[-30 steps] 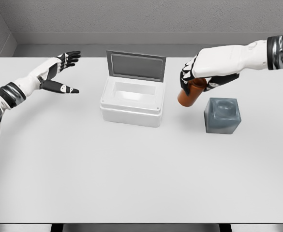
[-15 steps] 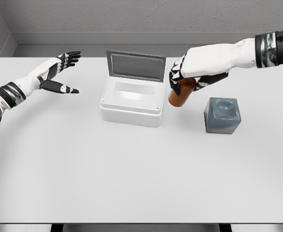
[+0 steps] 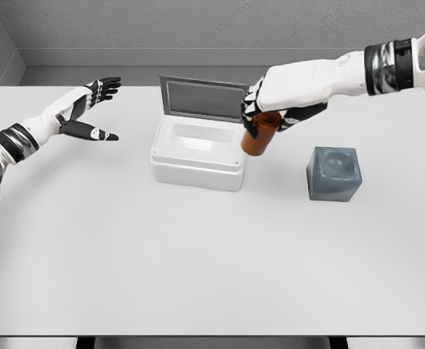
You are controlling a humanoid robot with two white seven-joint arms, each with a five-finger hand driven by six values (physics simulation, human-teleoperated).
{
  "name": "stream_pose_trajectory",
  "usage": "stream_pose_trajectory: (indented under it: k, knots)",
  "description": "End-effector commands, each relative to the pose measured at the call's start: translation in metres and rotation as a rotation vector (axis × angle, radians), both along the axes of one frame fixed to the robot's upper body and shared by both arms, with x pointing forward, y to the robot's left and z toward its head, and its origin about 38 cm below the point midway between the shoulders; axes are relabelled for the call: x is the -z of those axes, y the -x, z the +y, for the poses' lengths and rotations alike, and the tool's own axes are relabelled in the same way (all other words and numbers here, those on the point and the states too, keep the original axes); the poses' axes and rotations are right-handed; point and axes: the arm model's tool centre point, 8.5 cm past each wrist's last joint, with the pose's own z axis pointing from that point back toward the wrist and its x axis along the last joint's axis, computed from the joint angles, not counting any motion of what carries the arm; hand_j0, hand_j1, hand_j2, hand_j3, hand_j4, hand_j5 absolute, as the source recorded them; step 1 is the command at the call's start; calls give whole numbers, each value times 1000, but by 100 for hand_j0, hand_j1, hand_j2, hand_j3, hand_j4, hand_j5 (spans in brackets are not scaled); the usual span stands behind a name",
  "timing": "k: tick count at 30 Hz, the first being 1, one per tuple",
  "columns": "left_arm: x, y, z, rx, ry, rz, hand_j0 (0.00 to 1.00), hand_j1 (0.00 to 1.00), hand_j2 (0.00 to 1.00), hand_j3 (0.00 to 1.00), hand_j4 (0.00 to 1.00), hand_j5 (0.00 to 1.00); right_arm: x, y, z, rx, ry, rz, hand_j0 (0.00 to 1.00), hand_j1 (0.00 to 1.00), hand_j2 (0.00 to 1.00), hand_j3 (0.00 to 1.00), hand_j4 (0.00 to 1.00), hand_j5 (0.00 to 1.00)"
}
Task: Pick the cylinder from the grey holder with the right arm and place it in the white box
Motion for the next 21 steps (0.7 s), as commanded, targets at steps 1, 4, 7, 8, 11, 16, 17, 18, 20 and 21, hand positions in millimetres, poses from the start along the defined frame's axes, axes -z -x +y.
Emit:
stream_pose_trajectory:
  k: [1, 4, 7, 8, 11, 16, 17, 18, 20, 21]
  knots:
    - [-1, 0, 0, -3, 7, -1, 100, 100, 100, 100, 100, 100, 2, -5, 3, 7, -3, 7, 45, 45, 45, 45, 45, 45]
    - [-2, -1, 0, -2, 7, -3, 100, 100, 100, 100, 100, 100, 6, -8, 9, 4, 2, 12, 45, 45, 45, 45, 45, 45]
    - [-1, -1, 0, -1, 8, -3, 100, 100, 100, 100, 100, 100, 11, -9, 15, -5, 33, 3, 45, 45, 45, 45, 45, 45]
    - [-2, -1, 0, -2, 7, -3, 100, 100, 100, 100, 100, 100, 11, -11, 16, -6, 36, 2, 45, 45, 45, 45, 45, 45]
    - [-1, -1, 0, -1, 8, -3, 100, 100, 100, 100, 100, 100, 12, -13, 21, -10, 55, -6, 45, 45, 45, 45, 45, 45]
    - [-1, -1, 0, -1, 8, -3, 100, 100, 100, 100, 100, 100, 14, -19, 23, 2, 57, 1, 45, 45, 45, 45, 45, 45]
    - [-1, -1, 0, -1, 8, -3, 100, 100, 100, 100, 100, 100, 14, -20, 23, 4, 56, 1, 45, 45, 45, 45, 45, 45]
    - [-1, -1, 0, -1, 8, -3, 100, 100, 100, 100, 100, 100, 12, -20, 25, 1, 55, -4, 45, 45, 45, 45, 45, 45]
    - [-1, -1, 0, -2, 8, -1, 100, 100, 100, 100, 100, 100, 13, -23, 27, 4, 53, -1, 45, 45, 45, 45, 45, 45]
    - [-1, -1, 0, -2, 8, -1, 100, 100, 100, 100, 100, 100, 12, -25, 28, 7, 53, -1, 45, 45, 45, 45, 45, 45]
